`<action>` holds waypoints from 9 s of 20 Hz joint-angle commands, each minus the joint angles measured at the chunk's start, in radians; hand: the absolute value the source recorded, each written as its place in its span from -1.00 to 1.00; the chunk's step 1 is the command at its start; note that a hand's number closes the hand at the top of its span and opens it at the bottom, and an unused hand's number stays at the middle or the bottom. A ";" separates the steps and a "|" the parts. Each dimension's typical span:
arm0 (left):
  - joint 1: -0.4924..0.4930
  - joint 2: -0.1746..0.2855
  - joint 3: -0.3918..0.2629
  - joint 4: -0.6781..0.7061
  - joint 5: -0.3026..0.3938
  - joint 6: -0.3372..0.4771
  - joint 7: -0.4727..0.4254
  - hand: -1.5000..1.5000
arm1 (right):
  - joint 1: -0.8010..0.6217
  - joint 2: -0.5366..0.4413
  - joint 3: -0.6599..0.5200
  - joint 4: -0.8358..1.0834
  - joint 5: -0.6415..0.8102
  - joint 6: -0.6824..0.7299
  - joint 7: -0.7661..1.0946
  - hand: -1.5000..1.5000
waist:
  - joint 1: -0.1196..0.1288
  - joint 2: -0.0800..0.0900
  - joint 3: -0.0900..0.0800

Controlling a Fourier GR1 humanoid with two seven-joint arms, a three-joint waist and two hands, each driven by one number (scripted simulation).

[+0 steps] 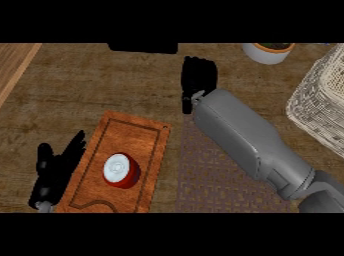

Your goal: Pick the squash from the placemat and place it in the basket

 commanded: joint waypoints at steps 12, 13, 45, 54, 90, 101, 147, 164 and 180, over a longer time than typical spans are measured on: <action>0.036 0.001 0.026 0.042 0.017 -0.014 0.019 0.00 | -0.524 0.094 -0.200 0.302 -0.273 0.790 0.355 -1.00 | -0.039 0.001 -0.002; 0.050 0.000 0.011 0.032 0.000 -0.010 0.007 0.00 | -0.536 0.095 -0.205 0.351 -0.274 0.809 0.342 -1.00 | -0.032 0.006 -0.002; 0.155 -0.025 0.074 0.005 -0.029 -0.049 -0.032 0.00 | -0.162 0.081 -0.038 0.250 -0.214 0.623 0.241 -1.00 | -0.075 0.001 0.002; 0.151 -0.024 0.106 0.017 -0.039 -0.069 -0.029 0.00 | -0.052 0.040 -0.024 0.134 -0.163 0.597 0.233 -1.00 | -0.072 0.003 0.002; 0.161 -0.046 0.164 -0.050 -0.100 -0.119 0.058 0.00 | 0.219 0.026 -0.115 0.012 0.052 0.622 0.232 -1.00 | -0.066 0.003 0.003; 0.107 -0.097 0.188 0.030 -0.128 -0.123 0.030 0.00 | 0.271 -0.031 -0.025 0.013 0.208 0.647 0.020 1.00 | -0.066 0.007 0.002; 0.136 -0.108 0.217 -0.022 -0.133 -0.144 0.041 0.00 | 0.701 -1.106 -1.098 -0.328 -0.934 0.956 -1.222 1.00 | -0.067 0.015 0.003; 0.085 -0.146 0.189 -0.043 -0.177 -0.140 0.112 0.00 | 0.498 -0.942 -0.863 -0.074 -0.663 0.820 -1.360 1.00 | -0.038 0.017 0.005; 0.066 -0.174 0.190 0.012 -0.195 -0.164 0.052 0.00 | 0.383 -0.908 -0.745 0.170 -0.433 0.550 -1.527 1.00 | -0.006 0.036 0.008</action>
